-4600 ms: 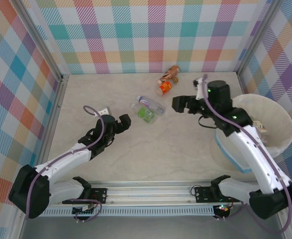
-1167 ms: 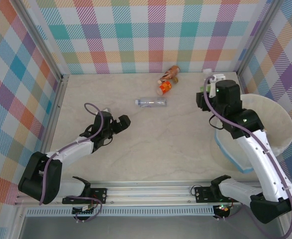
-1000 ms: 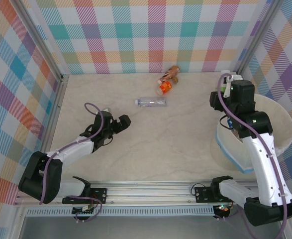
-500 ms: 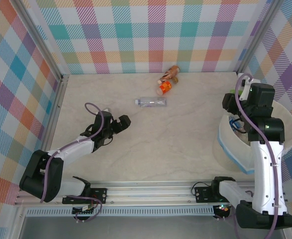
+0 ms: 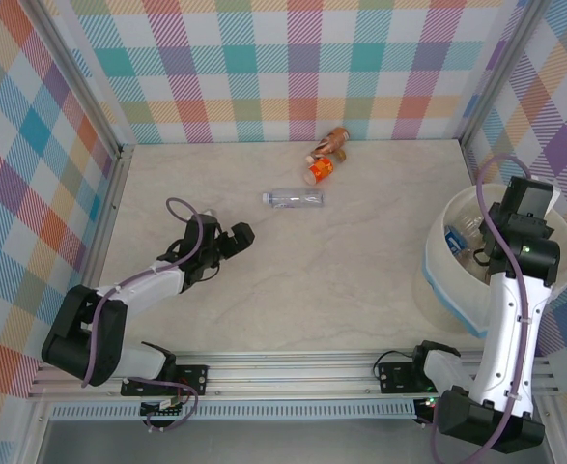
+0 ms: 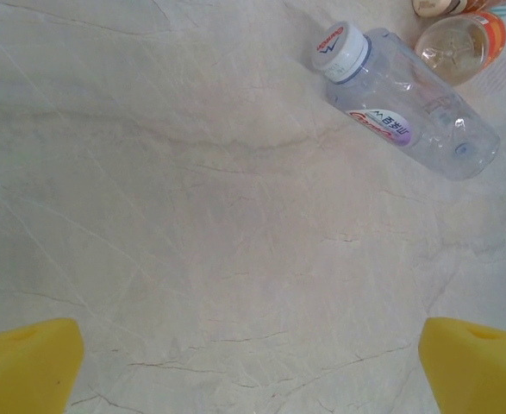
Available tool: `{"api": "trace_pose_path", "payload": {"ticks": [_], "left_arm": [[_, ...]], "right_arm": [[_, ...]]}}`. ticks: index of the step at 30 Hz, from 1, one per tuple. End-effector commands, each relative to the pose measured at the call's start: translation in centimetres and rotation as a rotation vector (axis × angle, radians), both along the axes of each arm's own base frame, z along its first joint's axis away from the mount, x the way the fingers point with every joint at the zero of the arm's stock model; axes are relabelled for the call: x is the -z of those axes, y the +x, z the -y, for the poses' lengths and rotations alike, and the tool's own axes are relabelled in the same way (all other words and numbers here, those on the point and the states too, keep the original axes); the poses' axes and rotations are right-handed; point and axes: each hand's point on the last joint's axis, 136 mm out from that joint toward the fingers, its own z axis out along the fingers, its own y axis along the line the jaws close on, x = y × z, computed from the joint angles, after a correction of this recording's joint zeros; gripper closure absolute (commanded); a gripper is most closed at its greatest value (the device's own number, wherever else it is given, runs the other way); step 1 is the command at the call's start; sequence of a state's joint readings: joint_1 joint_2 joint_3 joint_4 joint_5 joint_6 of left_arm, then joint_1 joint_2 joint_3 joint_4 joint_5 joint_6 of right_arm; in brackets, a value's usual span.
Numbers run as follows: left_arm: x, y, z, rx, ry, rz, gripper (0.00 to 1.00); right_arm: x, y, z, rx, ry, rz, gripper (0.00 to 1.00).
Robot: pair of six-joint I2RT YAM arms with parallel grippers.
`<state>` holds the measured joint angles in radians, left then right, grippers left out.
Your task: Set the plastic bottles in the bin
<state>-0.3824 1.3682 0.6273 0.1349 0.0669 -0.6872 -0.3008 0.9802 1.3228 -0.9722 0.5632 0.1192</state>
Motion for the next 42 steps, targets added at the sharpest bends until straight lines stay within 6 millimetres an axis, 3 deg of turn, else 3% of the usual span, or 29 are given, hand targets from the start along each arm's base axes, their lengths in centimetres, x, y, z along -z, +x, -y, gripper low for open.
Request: {"api": "trace_pose_path", "payload": {"ticks": [1, 3, 8, 14, 18, 25, 32, 35, 38, 42], "left_arm": [[-1.7, 1.3, 0.3, 0.016, -0.017, 0.048, 0.0], [-1.9, 1.4, 0.3, 0.017, -0.017, 0.053, 0.0], [-2.1, 1.5, 0.2, 0.014, -0.016, 0.057, 0.0], [-2.0, 1.5, 0.1, 0.022, -0.008, 0.051, 0.0], [-2.1, 1.6, 0.1, 0.018, -0.012, 0.055, 0.0], [-1.9, 1.4, 0.0, 0.018, -0.007, 0.047, 0.0], [-2.7, 1.6, 0.6, 0.067, -0.004, 0.071, 0.0], [-3.6, 2.1, 0.9, 0.089, 0.0, 0.112, 0.0], [-4.4, 2.8, 1.1, 0.112, 0.026, 0.161, 0.0], [-6.0, 3.8, 2.0, 0.19, 0.074, 0.233, 0.0]], "right_arm": [[-0.3, -1.8, 2.1, 0.106, -0.089, -0.059, 0.36], [-0.3, -2.1, 2.3, 0.12, -0.091, -0.063, 0.35], [0.2, -4.0, 3.2, 0.206, -0.133, -0.14, 0.18], [-0.3, -4.0, 2.0, 0.149, -0.083, -0.084, 0.08], [-0.1, -2.9, -0.1, 0.045, 0.029, -0.044, 0.0], [2.2, 1.0, -5.4, -0.221, 0.286, 0.054, 0.0], [-1.1, 2.6, -10.2, -0.445, 0.436, 0.249, 0.0], [-2.6, 2.7, -12.1, -0.54, 0.482, 0.303, 0.0], [-4.3, 2.4, -15.6, -0.719, 0.574, 0.366, 0.0], [-6.5, 1.9, -18.7, -0.875, 0.669, 0.46, 0.0]]}}
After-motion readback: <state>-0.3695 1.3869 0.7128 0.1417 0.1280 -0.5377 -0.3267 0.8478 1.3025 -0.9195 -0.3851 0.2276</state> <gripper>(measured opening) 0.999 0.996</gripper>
